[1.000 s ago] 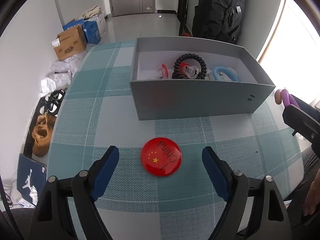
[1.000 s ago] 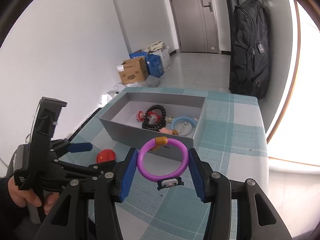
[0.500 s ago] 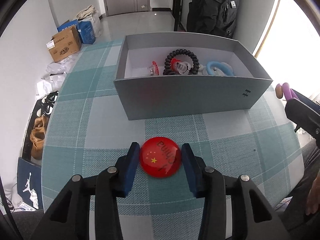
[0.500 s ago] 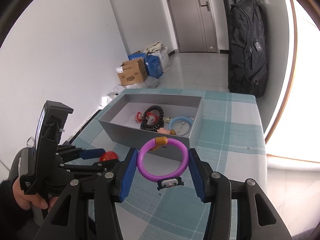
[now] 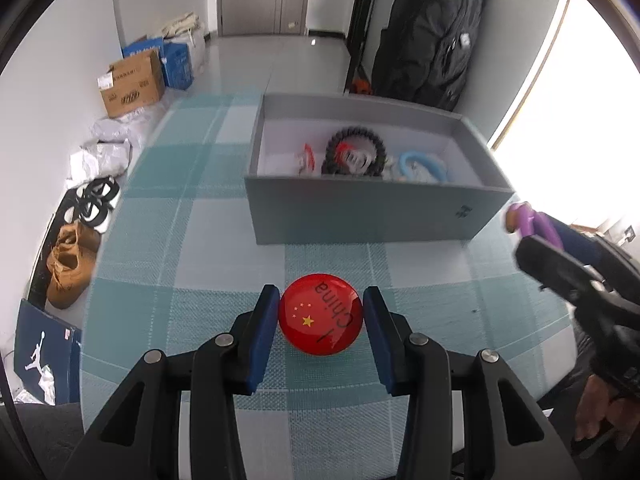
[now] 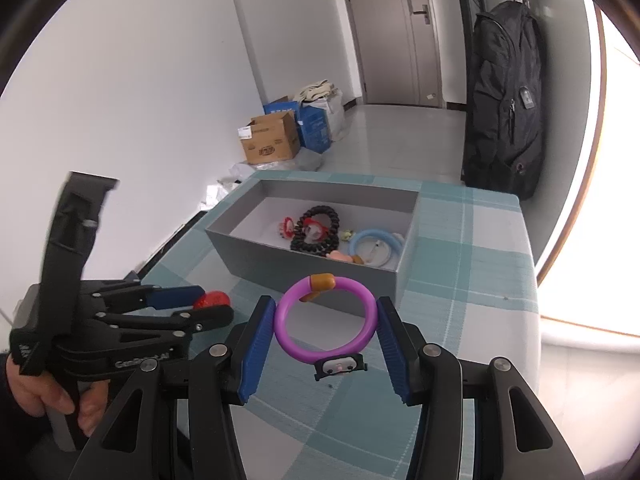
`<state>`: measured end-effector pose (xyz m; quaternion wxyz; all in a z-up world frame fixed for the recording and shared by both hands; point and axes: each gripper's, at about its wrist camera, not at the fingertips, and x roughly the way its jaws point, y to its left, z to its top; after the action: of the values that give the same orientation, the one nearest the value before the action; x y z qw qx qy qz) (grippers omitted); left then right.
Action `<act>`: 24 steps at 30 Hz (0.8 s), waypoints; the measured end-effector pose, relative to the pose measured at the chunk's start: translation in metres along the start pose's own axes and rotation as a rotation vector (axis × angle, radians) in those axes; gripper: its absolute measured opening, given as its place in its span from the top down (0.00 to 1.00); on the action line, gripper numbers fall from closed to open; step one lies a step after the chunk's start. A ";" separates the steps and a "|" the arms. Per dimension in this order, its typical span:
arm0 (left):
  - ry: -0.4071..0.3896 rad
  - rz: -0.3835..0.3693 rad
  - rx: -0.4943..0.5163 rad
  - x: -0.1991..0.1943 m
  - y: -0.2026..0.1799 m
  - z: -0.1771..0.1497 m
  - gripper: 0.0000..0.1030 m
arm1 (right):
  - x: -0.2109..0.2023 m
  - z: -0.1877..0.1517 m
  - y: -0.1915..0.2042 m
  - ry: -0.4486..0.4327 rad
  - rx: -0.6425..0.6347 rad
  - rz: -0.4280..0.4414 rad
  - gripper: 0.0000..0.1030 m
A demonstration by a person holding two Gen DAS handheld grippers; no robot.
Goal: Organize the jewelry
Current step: 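Grasp the red China badge with the left gripper while the right gripper holds the purple ring, then carry red badge and purple ring into the grey box and open both grippers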
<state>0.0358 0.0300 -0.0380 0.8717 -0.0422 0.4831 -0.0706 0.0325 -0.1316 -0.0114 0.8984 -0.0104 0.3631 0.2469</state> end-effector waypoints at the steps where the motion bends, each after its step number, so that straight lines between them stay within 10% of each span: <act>1: -0.013 -0.002 -0.002 -0.002 0.000 0.000 0.64 | -0.002 0.001 0.000 -0.008 0.001 0.003 0.52; 24: -0.217 -0.118 -0.044 -0.029 0.001 0.048 0.64 | 0.005 0.046 -0.010 -0.098 0.010 0.082 0.52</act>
<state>0.0615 0.0357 0.0112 0.9121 -0.0972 0.3839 -0.1060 0.0698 -0.1291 0.0173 0.9043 0.0211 0.3198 0.2820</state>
